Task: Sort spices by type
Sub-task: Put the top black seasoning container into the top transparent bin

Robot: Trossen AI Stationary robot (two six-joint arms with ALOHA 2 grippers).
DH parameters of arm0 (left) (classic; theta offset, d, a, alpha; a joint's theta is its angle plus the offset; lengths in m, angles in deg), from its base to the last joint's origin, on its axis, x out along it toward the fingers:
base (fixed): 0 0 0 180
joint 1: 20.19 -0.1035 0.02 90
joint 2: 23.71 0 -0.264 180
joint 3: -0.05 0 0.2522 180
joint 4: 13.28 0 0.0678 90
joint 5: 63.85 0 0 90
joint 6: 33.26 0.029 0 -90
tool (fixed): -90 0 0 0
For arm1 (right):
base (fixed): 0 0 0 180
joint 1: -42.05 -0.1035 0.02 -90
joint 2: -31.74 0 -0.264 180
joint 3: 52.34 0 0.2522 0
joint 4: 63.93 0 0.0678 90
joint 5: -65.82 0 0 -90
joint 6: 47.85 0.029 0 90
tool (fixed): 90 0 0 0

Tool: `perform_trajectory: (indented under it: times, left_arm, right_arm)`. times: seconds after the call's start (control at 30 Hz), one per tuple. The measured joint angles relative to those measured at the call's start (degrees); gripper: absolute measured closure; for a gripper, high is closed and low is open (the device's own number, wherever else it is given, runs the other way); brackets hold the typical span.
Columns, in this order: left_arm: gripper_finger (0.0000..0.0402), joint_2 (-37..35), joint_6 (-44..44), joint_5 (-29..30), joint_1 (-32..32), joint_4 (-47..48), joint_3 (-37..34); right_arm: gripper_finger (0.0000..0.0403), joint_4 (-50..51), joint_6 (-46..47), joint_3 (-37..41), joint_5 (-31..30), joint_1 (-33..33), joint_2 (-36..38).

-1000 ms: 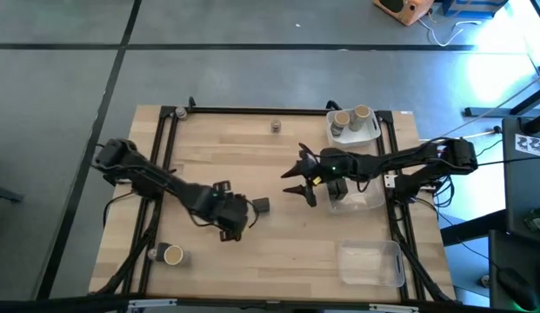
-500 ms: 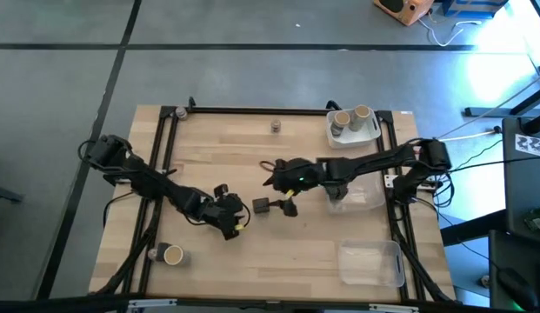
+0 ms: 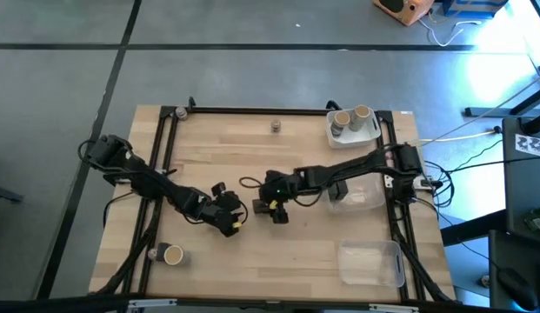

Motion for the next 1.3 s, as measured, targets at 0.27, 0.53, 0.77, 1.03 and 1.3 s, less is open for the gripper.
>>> perform_trajectory:
  times: [0.27, 0.53, 0.77, 1.03, 1.3]
  left_arm:
    - [0.0225, 0.0, 1.51, 0.46, 0.0, -0.83, 0.02]
    - [0.0225, 0.0, 0.94, 0.47, 0.0, -0.91, 0.02]
    - [0.0225, 0.02, 0.4, 0.47, 0.0, -0.91, 0.02]
    - [0.0225, 0.02, -0.61, 0.47, 0.0, -0.91, 0.02]
    - [0.0225, 0.04, -0.87, 0.51, -0.02, -0.95, 0.02]
  right_arm:
    - [0.014, -1.35, 0.87, 0.0, 0.03, -0.71, -1.88]
    - [0.0277, -1.94, 0.86, -0.07, -0.01, -0.63, -1.84]
    - [0.0278, 1.4, 0.81, 0.0, -2.05, -1.89, 1.92]
    - [0.0274, 11.76, 0.93, -0.02, -13.37, -5.35, 11.22]
    - [0.0276, 24.9, 7.24, 0.9, -24.73, -8.63, 20.05]
